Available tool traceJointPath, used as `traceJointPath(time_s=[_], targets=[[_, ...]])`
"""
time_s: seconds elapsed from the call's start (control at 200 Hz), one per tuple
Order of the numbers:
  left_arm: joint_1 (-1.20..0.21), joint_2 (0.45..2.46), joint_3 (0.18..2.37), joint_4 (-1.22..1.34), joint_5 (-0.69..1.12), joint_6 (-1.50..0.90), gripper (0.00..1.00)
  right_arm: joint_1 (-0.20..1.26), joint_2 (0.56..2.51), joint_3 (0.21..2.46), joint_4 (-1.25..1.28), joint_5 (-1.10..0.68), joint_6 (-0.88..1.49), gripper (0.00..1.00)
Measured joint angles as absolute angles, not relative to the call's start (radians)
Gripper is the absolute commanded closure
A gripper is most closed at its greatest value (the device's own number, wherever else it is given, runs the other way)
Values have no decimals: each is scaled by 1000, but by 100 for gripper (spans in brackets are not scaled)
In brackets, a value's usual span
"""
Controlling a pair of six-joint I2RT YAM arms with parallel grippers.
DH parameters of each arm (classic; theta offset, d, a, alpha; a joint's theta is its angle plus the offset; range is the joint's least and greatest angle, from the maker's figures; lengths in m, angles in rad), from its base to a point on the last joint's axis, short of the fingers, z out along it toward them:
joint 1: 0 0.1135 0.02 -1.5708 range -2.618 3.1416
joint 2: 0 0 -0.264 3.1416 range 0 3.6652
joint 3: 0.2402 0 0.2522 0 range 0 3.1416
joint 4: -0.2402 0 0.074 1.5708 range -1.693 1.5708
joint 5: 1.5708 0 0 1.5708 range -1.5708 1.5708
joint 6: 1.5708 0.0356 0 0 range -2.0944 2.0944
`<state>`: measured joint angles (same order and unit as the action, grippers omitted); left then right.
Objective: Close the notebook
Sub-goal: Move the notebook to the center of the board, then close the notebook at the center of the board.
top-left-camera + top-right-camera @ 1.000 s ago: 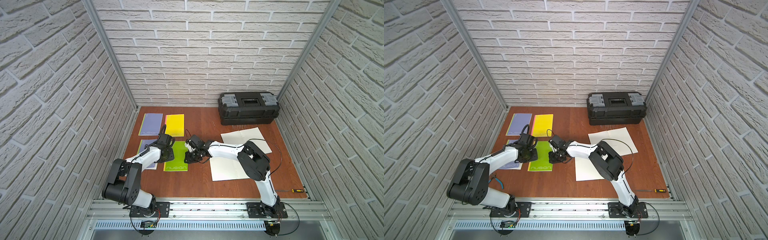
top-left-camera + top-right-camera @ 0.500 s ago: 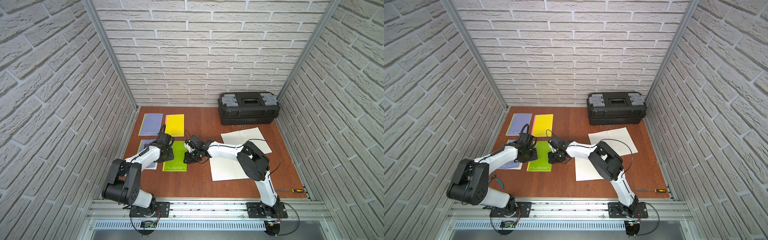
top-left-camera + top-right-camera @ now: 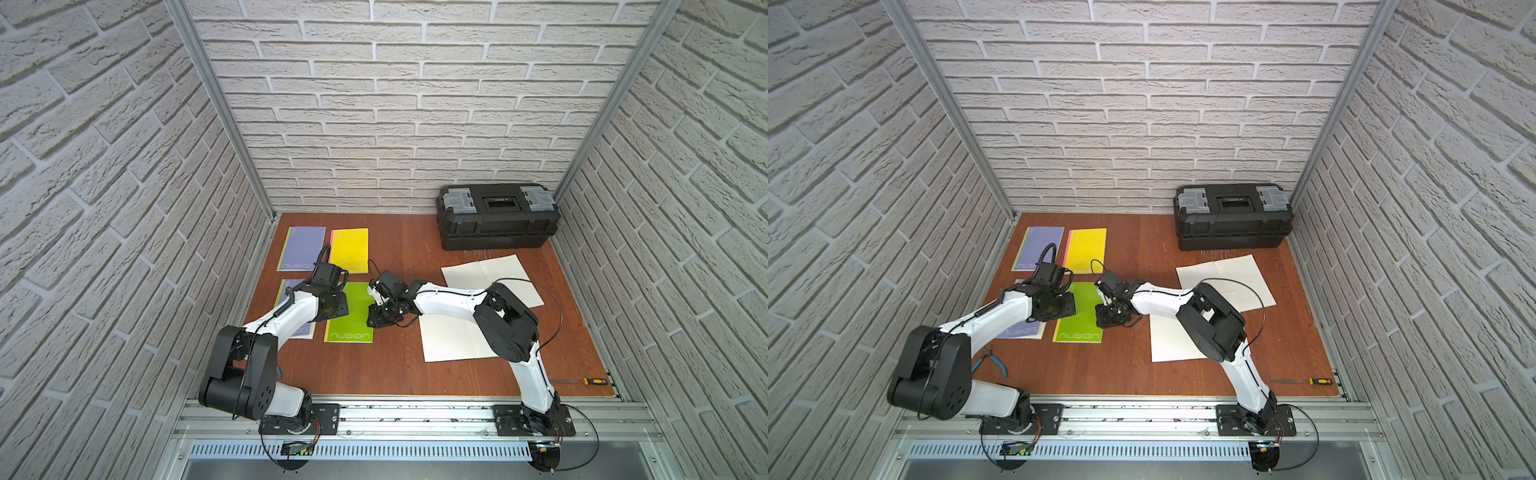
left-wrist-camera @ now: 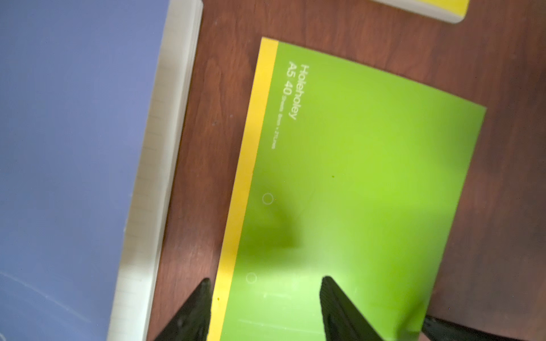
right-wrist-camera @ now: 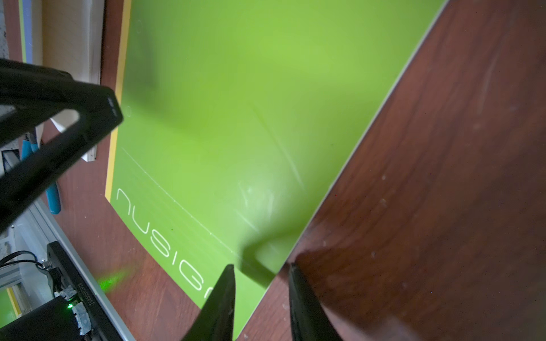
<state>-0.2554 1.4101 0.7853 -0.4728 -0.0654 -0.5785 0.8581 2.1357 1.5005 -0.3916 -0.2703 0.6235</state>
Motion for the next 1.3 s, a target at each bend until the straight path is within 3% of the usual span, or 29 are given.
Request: traceJointPath(time_s=[0.475, 0.94, 1.3], targets=[[-301, 1381, 818, -493, -47, -576, 40, 837, 2114, 1506, -456, -199, 588, 67], [-406, 1387, 884, -493, -10, -581, 40, 744, 1882, 1284, -453, -143, 586, 66], [-485, 1408, 897, -464, 9, -608, 39, 502, 1584, 981, -477, -80, 559, 62]])
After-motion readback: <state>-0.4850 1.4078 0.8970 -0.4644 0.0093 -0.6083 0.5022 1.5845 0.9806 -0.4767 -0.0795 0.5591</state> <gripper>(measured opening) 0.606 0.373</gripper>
